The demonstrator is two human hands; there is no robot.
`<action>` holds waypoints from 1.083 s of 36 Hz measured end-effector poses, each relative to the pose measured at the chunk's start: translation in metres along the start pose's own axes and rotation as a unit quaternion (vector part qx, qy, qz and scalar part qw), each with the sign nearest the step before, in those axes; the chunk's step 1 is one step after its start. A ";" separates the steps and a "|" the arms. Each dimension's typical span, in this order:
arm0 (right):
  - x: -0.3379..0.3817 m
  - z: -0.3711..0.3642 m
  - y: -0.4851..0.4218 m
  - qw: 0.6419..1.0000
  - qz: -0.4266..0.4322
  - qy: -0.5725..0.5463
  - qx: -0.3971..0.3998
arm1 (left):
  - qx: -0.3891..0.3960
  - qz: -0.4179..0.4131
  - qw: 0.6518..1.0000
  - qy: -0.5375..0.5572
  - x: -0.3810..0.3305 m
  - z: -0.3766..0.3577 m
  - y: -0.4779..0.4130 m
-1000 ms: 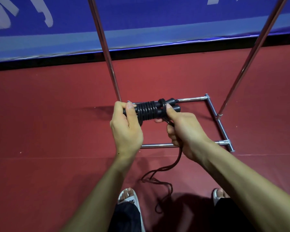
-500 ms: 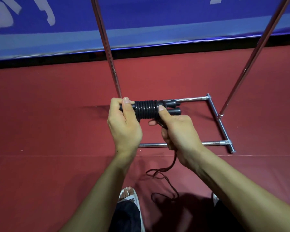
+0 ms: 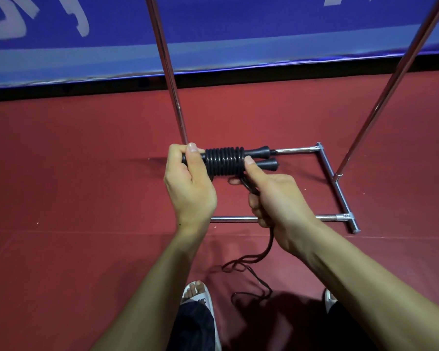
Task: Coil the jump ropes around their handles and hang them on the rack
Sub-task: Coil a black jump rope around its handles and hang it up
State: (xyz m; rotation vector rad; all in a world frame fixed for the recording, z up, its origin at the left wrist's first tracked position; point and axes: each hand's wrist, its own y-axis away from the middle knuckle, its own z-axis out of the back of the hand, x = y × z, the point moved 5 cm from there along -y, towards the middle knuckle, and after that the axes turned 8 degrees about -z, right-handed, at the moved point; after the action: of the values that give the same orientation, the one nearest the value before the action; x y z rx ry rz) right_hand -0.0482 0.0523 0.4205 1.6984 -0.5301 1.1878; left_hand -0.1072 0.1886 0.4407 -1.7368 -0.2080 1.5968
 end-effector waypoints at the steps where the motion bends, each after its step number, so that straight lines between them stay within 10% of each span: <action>1: 0.002 0.000 0.001 0.999 0.027 0.019 -0.014 | -0.003 -0.005 1.000 -0.004 0.000 0.000 0.000; 13: 0.013 0.003 0.013 0.970 0.150 0.181 -0.061 | 0.004 -0.095 0.992 -0.086 -0.002 0.004 -0.008; 26: 0.050 0.019 0.006 0.836 0.276 0.468 -0.073 | 0.096 -0.145 0.978 -0.116 0.004 0.009 -0.010; 39: 0.065 0.025 -0.006 0.783 0.329 0.515 0.118 | 0.192 -0.069 0.978 -0.031 0.000 0.011 -0.005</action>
State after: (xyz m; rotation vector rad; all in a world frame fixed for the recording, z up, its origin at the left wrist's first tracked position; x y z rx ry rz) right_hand -0.0038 0.0441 0.4741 0.7628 -0.2581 2.5195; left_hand -0.1152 0.1967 0.4441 -1.3486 -0.0441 1.4774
